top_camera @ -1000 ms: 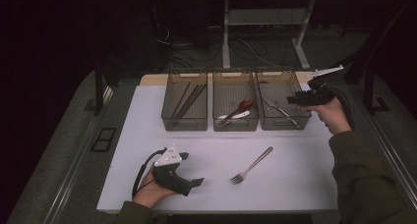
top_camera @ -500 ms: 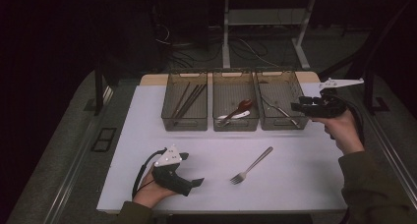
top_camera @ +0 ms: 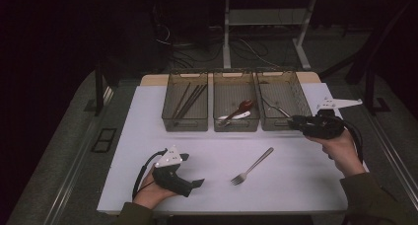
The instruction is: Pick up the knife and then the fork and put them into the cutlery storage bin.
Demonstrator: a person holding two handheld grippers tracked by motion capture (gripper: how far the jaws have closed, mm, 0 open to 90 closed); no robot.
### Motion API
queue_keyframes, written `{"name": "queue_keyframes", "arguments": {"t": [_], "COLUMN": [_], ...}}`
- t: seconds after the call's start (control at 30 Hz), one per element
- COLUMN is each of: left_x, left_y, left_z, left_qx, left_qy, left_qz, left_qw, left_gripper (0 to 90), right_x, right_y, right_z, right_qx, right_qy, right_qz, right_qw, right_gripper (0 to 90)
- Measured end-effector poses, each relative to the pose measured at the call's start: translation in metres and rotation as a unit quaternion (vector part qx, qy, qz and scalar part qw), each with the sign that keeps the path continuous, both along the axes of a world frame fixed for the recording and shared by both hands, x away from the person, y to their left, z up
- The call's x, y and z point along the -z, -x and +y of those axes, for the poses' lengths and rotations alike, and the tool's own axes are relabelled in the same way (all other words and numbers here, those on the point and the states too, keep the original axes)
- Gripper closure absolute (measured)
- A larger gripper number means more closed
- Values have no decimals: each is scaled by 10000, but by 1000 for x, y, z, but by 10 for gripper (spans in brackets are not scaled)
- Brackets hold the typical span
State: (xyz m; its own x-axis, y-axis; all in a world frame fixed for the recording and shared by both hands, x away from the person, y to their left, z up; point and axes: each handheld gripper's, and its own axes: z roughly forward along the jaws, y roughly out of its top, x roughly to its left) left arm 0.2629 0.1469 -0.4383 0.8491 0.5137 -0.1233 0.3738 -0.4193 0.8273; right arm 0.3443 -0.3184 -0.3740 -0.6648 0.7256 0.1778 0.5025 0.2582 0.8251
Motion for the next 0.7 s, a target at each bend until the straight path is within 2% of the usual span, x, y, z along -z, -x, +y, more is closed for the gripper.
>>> {"name": "queue_keyframes", "arguments": {"t": [0.1,0.3,0.43,0.7], "left_x": [0,0,0,1], "left_y": [0,0,0,0], "left_z": [0,0,0,0], "left_qx": [-4,-19,-8,-21], "left_qy": [-7,-13,-41,-44], "left_qz": [-5,-16,-21,-12], "left_qw": [10000,10000,10000,10000], "left_gripper": [0,0,0,0], "right_x": [6,18,26,41], "right_y": [6,15,15,12], "right_z": [4,14,22,40], "right_qx": [-81,-327,-391,-705], "right_qy": [-2,168,278,459], "right_qz": [17,133,286,458], "right_qw": [10000,9992,9984,9954], "right_gripper": [678,752,788,889]}}
